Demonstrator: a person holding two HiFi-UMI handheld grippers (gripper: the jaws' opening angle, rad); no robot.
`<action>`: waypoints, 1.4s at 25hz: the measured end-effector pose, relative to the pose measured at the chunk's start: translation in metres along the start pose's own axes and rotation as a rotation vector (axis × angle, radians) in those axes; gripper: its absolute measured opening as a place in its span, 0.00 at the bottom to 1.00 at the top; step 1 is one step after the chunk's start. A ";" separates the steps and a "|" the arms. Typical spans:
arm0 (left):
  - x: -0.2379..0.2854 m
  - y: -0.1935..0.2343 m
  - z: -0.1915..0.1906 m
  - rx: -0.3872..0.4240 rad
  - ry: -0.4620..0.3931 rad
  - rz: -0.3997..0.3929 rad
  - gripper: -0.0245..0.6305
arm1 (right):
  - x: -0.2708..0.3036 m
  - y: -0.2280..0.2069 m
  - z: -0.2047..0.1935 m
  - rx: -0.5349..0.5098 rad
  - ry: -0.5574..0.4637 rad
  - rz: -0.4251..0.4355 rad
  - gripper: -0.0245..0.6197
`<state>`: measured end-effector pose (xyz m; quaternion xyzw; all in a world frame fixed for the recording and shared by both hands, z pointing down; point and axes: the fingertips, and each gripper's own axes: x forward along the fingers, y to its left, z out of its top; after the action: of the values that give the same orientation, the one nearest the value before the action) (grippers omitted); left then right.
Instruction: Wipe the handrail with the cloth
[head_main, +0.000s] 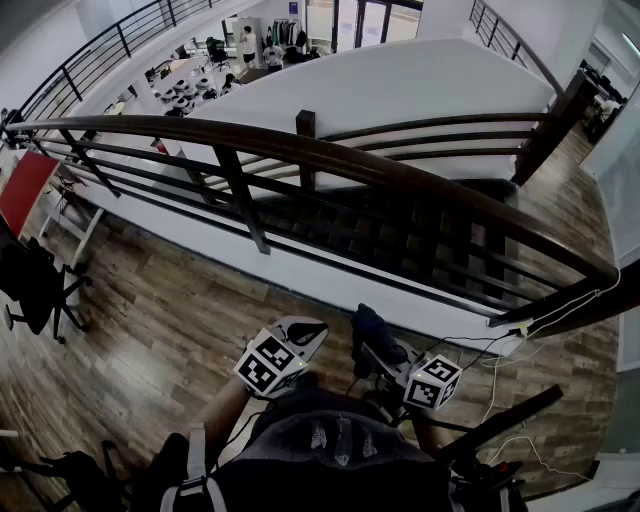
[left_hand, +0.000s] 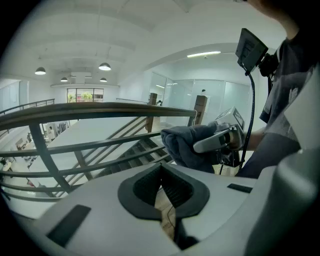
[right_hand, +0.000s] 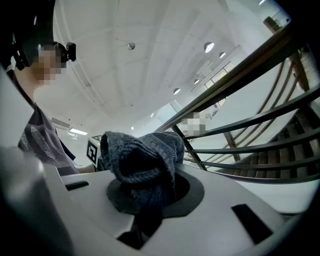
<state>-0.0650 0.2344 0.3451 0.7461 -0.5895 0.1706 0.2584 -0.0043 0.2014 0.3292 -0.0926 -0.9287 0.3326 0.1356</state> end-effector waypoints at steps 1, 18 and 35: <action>-0.002 0.003 -0.003 -0.005 0.002 -0.008 0.05 | 0.004 0.002 -0.001 -0.002 -0.001 -0.005 0.10; 0.111 -0.061 0.119 0.093 0.064 -0.134 0.05 | -0.163 -0.135 0.095 0.128 -0.244 -0.247 0.10; 0.293 -0.139 0.116 0.177 0.305 -0.182 0.05 | -0.636 -0.612 0.164 -0.052 0.050 -1.458 0.10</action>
<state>0.1363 -0.0419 0.3891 0.7815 -0.4564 0.3089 0.2925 0.4959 -0.5286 0.4793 0.5387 -0.7584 0.1335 0.3416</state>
